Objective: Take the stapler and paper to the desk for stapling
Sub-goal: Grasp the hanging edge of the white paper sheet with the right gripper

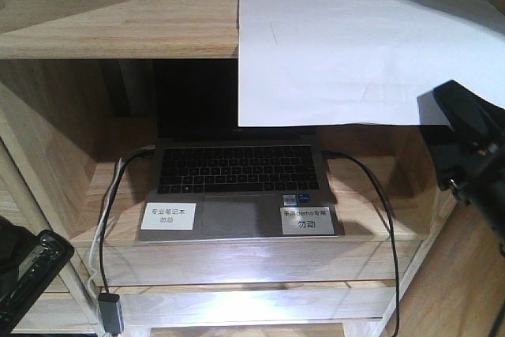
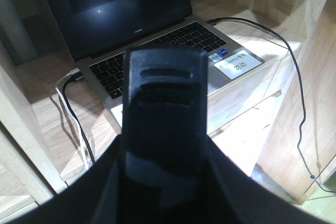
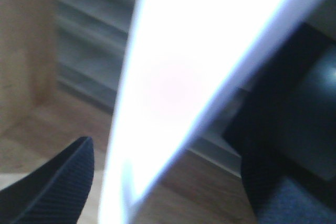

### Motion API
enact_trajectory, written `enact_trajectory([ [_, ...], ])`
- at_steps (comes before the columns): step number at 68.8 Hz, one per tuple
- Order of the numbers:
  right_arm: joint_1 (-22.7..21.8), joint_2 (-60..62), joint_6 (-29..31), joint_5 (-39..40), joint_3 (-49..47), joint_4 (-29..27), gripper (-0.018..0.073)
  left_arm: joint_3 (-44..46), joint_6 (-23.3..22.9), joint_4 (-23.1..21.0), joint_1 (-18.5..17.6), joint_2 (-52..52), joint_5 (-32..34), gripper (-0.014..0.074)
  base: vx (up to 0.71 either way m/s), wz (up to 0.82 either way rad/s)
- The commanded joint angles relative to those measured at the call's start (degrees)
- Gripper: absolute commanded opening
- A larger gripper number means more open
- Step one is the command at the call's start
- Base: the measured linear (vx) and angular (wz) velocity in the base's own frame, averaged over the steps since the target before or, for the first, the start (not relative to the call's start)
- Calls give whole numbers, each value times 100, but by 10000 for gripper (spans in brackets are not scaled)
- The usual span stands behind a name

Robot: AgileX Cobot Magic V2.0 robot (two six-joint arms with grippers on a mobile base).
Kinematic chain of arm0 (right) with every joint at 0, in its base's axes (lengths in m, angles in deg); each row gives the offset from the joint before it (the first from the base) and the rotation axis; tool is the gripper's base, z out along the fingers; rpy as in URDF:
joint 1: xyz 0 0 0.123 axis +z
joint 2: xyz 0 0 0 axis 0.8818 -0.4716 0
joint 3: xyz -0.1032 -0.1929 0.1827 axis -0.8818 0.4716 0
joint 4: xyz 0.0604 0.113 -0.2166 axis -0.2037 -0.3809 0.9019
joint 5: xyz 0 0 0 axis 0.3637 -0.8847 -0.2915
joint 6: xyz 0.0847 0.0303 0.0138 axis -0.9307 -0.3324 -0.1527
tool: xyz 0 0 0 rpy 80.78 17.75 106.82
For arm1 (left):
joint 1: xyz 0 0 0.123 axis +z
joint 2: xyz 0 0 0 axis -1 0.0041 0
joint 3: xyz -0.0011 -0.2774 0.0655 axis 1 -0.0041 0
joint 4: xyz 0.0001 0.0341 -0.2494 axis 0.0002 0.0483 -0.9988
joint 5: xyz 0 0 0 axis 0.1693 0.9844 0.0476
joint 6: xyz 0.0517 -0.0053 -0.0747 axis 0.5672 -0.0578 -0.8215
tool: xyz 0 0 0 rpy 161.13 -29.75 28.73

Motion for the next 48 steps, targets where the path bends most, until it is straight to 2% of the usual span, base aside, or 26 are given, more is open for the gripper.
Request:
enact_trajectory([
  [1, 4, -99, -52, 912, -307, -4, 538, 173, -22, -114, -14, 7, 589, -7, 0, 0],
  [17, 4, -271, -51, 1130, -651, -6, 526, 173, -22, -114, -14, 7, 572, -7, 0, 0],
  [28, 4, -279, -197, 1169, -913, 94, 465, 173, -22, -114, -14, 7, 572, -7, 0, 0],
  [37, 4, -279, -415, 1169, -1019, 100, 339, 173, -22, -114, -14, 7, 572, -7, 0, 0],
  [48, 4, -177, -632, 1169, -1015, 208, 47, 173, -22, -114, -14, 7, 572, -7, 0, 0],
])
